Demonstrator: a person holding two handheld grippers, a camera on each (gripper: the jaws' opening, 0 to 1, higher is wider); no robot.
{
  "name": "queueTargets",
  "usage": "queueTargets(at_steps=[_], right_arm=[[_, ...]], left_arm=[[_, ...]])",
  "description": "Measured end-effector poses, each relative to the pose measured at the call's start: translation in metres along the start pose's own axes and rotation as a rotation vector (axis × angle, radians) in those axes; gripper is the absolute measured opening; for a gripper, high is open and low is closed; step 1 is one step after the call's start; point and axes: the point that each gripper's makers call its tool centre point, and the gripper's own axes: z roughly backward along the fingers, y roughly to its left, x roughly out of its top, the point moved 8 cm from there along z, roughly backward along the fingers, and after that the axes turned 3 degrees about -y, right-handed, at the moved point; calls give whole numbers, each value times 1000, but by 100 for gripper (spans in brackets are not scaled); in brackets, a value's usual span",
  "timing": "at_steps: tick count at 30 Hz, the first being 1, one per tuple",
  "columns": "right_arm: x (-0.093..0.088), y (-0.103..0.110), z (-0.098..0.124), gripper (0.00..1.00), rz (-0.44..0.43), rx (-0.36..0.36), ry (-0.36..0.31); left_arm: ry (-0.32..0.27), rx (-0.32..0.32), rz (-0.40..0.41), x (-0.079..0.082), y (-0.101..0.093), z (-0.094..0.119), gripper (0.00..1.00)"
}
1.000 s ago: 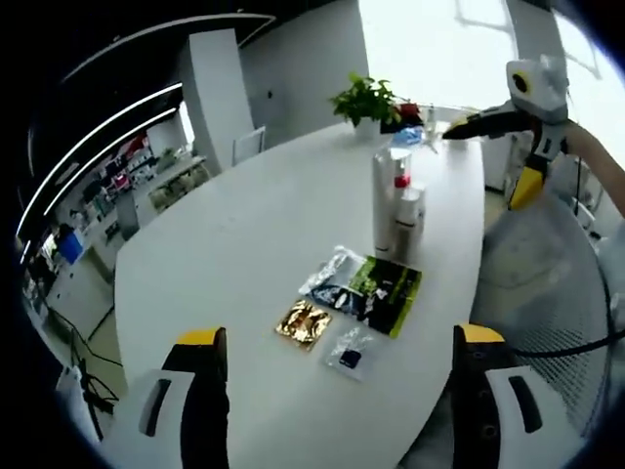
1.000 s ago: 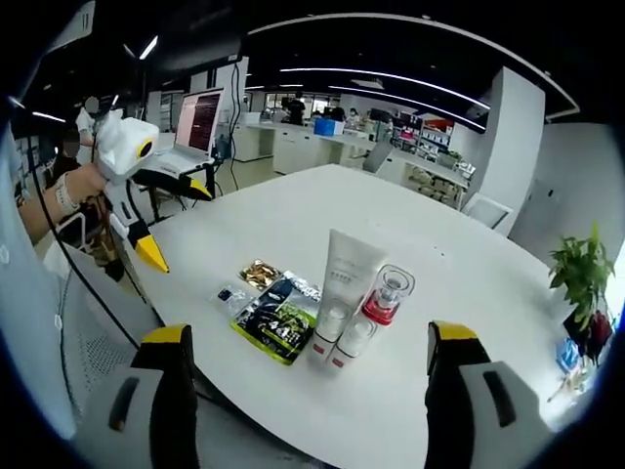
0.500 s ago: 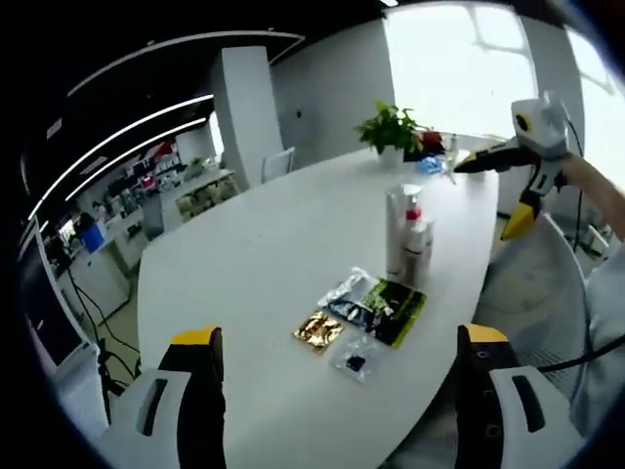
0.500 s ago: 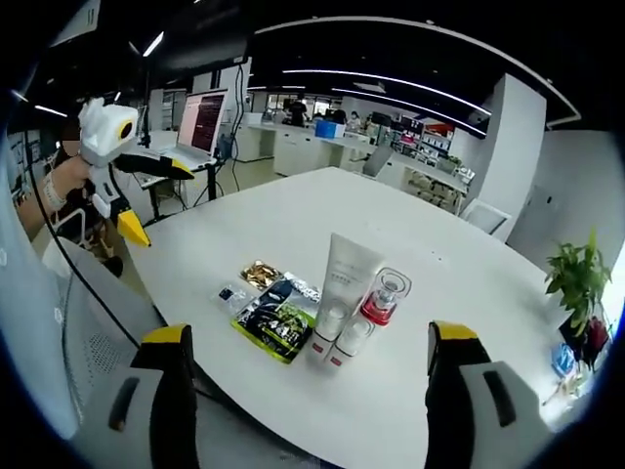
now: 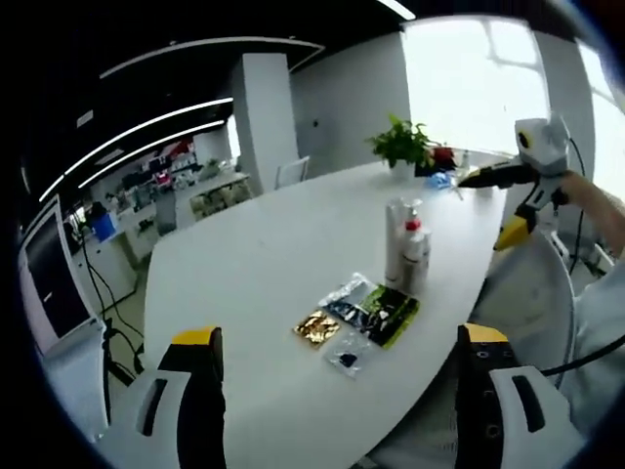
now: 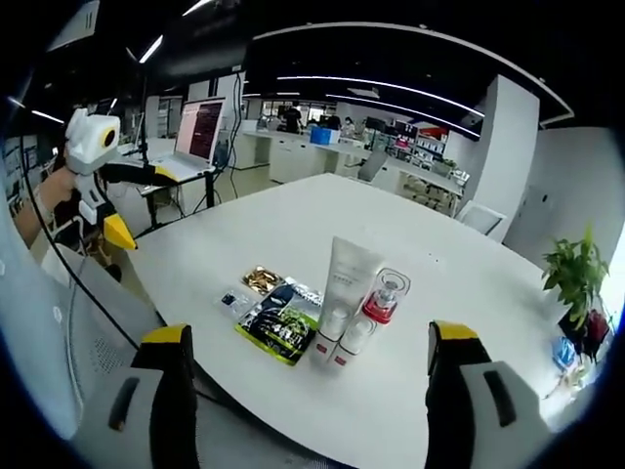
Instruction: Arrange the skincare products in the storage area until every visible bottle or jar stands upright without overlapping.
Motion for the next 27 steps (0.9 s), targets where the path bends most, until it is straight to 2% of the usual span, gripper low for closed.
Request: queueTargets(at_steps=[11,16,27], right_arm=[[5,-2,-5,100,16,27,-13],[7,-2,-11,100,24,63,5],[7,-6,-13,100,32,64,29]], left_arm=[[-2,17,-6,3,2,-7,97],[-5,16,-7,6,-3,-14,97],[13,18,-21,6,-10,-18,97]])
